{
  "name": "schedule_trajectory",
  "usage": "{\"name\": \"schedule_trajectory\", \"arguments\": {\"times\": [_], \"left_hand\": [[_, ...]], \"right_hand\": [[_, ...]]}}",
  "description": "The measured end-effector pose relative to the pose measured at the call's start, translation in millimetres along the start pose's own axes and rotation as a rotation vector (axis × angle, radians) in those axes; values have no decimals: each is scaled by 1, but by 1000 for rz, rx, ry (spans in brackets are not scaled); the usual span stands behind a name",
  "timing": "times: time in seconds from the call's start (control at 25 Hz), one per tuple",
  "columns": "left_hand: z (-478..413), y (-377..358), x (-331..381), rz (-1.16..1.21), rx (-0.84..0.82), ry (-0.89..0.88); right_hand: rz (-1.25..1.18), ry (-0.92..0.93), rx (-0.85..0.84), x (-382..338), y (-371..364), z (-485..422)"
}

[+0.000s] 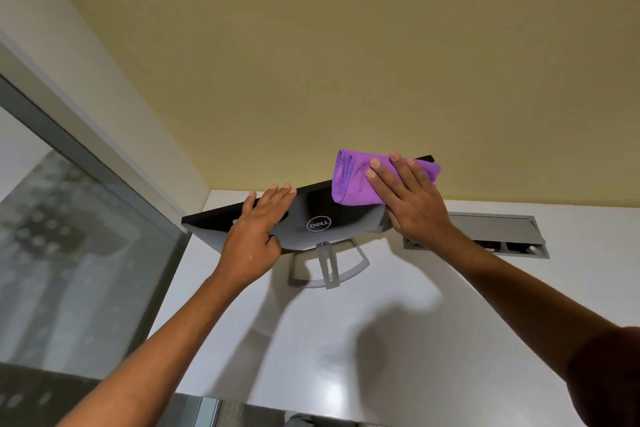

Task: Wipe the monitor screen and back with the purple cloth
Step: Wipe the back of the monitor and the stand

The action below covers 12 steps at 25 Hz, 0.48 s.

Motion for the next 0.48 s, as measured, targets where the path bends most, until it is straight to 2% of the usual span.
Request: {"name": "schedule_trajectory", "arguments": {"times": [0.36, 0.48], "left_hand": [[2, 2, 4, 12, -32, 17], [1, 2, 5, 4, -35, 12]], "right_hand": [[-407, -727, 116, -15, -24, 19], [-580, -938, 214, -23, -28, 20]]}}
Point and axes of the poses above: each hand's wrist, its own z-axis away from the middle knuckle, its own y-axis out of the back of the hand, x = y × z, the point moved 7 cm from there along -z, towards the middle knuckle, and after that the axes turned 1 degree about -x, right-handed, at the moved point
